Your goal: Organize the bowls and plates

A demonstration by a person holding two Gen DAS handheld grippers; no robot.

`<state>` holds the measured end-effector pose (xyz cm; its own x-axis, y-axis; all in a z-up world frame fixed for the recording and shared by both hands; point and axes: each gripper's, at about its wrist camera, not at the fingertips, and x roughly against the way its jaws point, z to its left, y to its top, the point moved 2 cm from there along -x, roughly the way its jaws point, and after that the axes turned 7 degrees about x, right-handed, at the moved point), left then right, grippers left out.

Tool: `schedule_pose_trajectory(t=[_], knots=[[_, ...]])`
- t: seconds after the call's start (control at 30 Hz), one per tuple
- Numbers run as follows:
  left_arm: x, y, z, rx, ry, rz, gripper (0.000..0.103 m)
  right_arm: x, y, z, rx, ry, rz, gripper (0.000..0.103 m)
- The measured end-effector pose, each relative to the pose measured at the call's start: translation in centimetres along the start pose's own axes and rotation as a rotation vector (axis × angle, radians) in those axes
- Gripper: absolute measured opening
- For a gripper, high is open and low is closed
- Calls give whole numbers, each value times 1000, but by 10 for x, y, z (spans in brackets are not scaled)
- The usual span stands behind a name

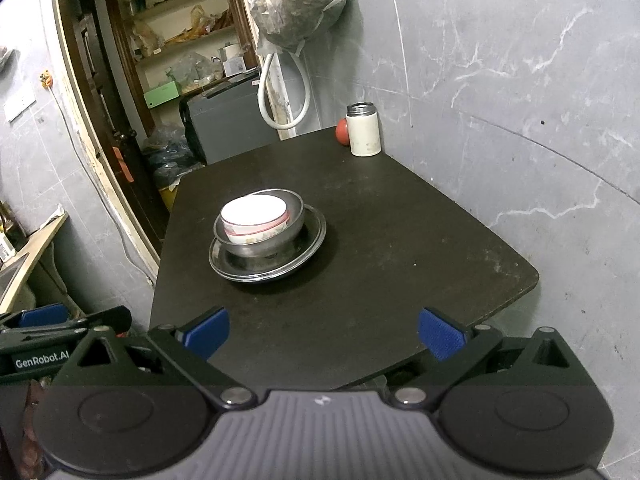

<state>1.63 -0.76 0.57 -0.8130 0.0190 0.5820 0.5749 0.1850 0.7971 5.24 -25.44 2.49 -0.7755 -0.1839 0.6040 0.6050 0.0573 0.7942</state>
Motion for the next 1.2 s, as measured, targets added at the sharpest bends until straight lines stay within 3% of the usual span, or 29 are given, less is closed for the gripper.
schedule_pose_trajectory(t=[1.2], knots=[[0,1,1,0,2,1,102,-5,0,2,9,11,19,103]])
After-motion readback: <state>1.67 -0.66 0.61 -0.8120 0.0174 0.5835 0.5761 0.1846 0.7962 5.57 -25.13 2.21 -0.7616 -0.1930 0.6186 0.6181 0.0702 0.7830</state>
